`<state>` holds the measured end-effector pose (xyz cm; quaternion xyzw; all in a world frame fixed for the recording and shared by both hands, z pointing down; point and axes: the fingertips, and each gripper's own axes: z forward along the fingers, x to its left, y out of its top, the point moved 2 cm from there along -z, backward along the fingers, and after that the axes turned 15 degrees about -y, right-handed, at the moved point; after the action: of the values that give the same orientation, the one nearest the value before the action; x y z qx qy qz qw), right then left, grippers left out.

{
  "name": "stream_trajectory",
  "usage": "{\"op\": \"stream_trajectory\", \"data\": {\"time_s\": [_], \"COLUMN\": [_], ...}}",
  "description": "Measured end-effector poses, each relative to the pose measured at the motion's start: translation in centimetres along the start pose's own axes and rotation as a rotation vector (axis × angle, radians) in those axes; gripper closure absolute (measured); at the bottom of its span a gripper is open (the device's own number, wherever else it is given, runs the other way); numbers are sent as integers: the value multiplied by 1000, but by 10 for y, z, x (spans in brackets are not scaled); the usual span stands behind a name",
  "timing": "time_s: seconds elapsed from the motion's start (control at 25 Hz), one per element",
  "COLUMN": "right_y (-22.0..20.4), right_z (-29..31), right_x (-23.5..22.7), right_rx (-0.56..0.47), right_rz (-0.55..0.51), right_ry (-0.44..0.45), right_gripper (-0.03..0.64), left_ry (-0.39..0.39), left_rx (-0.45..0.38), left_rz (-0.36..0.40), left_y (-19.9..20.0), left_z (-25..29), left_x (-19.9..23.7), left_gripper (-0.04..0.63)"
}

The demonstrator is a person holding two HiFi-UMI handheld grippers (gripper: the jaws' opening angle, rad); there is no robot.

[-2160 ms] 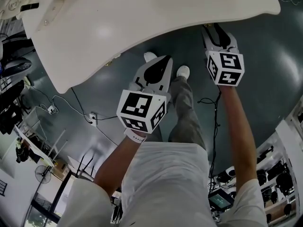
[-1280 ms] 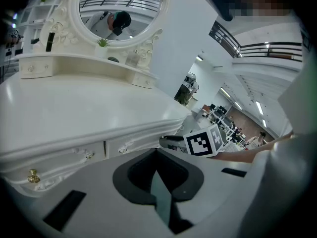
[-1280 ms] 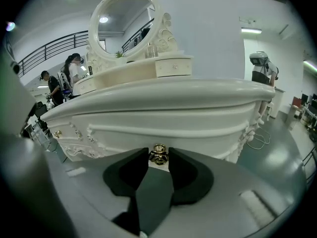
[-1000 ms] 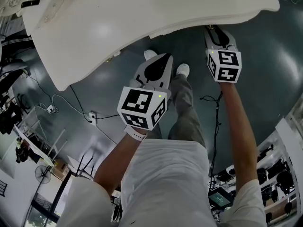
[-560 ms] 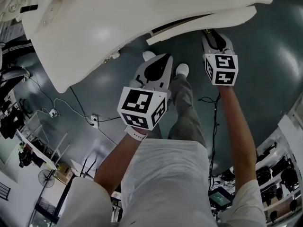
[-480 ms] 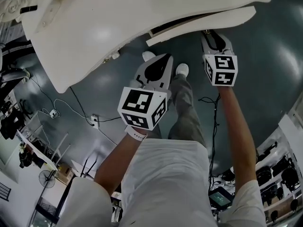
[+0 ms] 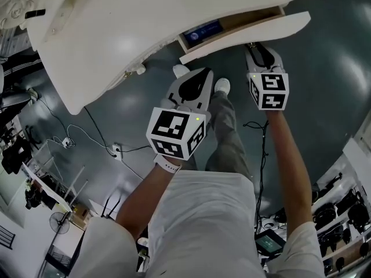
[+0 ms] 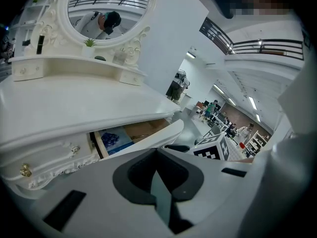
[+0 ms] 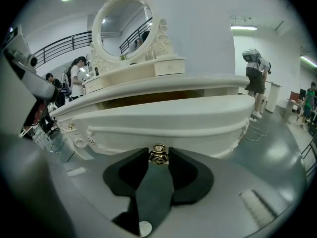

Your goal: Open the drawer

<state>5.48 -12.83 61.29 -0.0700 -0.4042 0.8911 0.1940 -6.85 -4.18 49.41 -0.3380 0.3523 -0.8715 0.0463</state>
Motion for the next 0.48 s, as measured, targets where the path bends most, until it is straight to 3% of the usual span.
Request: {"op": "stream_trajectory", "data": {"time_s": [0.48], "right_y": [-22], "right_z": [-28], "right_x": [-9], "right_rx": [18], "right_rz": [6], "right_ry": [-19], "right_gripper": [479], "left_ry": [-23], "left_rx": [16], "left_rz": [22], "left_y": [-8], "left_z": [-5], "left_x": [-19], "left_gripper": [588]}}
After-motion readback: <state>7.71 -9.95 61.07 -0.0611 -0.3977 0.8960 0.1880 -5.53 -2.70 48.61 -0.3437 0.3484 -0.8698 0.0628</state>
